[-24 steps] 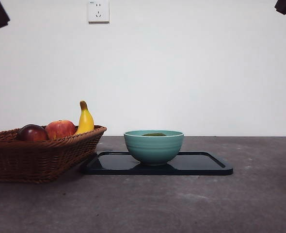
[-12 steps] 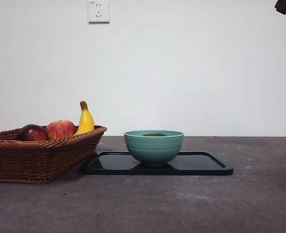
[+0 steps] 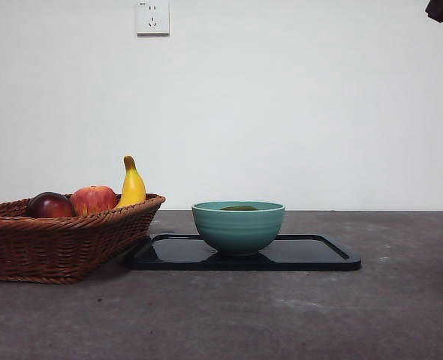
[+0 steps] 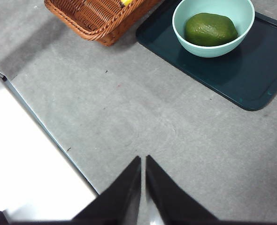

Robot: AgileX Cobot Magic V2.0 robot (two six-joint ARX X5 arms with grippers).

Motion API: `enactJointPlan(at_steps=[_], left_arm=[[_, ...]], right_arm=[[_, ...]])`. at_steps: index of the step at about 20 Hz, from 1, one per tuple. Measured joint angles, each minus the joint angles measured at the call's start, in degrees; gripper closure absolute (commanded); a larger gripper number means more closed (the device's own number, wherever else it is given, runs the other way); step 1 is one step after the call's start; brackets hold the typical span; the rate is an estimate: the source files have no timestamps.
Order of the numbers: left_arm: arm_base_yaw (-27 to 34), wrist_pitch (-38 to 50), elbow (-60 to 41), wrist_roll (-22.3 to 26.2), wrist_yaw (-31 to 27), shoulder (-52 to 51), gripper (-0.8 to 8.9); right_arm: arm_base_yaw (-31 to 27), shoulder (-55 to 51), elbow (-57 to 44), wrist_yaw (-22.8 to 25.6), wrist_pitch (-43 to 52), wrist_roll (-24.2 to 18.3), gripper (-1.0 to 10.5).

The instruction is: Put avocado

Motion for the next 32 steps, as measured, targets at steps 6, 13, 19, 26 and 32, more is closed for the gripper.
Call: enactJointPlan(at_steps=[6,13,19,26,32], left_arm=[[0.0,-5.86,-1.25,-0.28,-0.37,-0.15,8.05],[0.0,-8.94,-1.27,-3.69,-0.42,-0.11,8.05],[0.0,-8.94,-1.27,-5.81,-0.42,-0.11,8.05],[0.0,-8.94,-1.27,-5.86,-0.42,-0.11,8.05],[0.0,-8.94,-1.27,-5.86,-0.42,-0.11,8.05]], right_arm=[[0.0,0.0,0.0,0.0,0.0,-0.02,9.4],[0.0,0.0,0.0,0.0,0.0,-0.02,9.4],[0.0,0.0,0.0,0.0,0.0,0.0,9.4],[0.0,0.0,0.0,-0.02,0.0,0.0,9.4],[-3.43,-2.56,-0.11,1.27,1.44,-2.71,9.4]])
